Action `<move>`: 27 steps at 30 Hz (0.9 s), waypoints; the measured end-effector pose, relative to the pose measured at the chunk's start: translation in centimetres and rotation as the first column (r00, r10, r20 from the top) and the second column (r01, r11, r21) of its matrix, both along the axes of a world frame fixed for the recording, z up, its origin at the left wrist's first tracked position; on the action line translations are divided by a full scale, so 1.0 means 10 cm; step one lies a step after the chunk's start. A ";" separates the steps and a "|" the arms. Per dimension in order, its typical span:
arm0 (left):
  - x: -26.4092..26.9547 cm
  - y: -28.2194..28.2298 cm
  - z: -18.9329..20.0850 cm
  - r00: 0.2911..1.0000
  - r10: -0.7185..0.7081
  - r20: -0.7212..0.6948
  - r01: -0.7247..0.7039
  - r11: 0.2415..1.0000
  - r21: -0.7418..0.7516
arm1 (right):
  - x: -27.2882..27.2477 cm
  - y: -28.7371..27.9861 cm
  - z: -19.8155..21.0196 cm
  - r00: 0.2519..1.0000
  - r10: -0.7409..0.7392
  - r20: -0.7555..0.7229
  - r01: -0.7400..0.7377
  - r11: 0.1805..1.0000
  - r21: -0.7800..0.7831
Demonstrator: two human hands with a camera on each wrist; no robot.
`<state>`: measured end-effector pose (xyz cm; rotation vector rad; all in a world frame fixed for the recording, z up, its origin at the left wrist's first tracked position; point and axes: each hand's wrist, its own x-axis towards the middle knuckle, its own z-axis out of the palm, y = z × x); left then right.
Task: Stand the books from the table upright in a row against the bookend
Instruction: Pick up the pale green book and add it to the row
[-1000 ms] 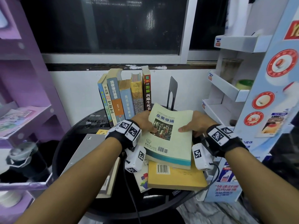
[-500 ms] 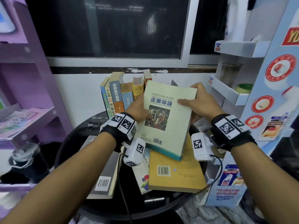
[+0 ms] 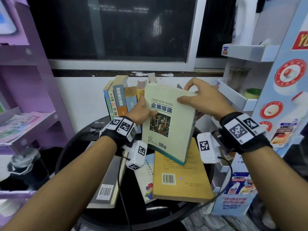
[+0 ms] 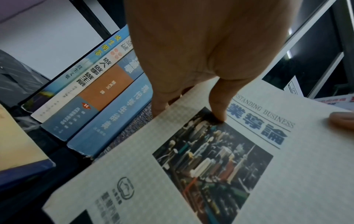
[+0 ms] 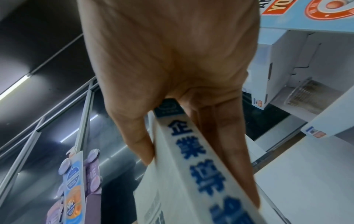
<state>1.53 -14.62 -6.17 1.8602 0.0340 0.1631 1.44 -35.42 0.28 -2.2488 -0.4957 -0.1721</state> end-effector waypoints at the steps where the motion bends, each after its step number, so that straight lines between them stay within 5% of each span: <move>1: 0.00 -0.01 0.02 1.000 0.005 0.014 -0.004 0.998 -0.056 | -0.01 0.02 0.04 1.000 0.021 -0.010 -0.021 0.999 -0.049; 7: -0.01 -0.06 0.12 0.987 0.011 0.162 0.034 0.961 -0.273 | -0.11 0.14 0.20 0.990 0.114 -0.085 -0.130 0.969 -0.210; 14: 0.01 -0.14 0.18 0.982 0.023 0.188 0.027 0.966 -0.257 | -0.16 0.29 0.20 0.994 0.107 0.033 -0.081 0.889 -0.452; 27: 0.19 -0.21 0.24 0.988 -0.060 0.144 0.072 0.995 -0.076 | -0.09 0.09 0.13 0.998 0.001 0.060 0.019 0.943 -0.331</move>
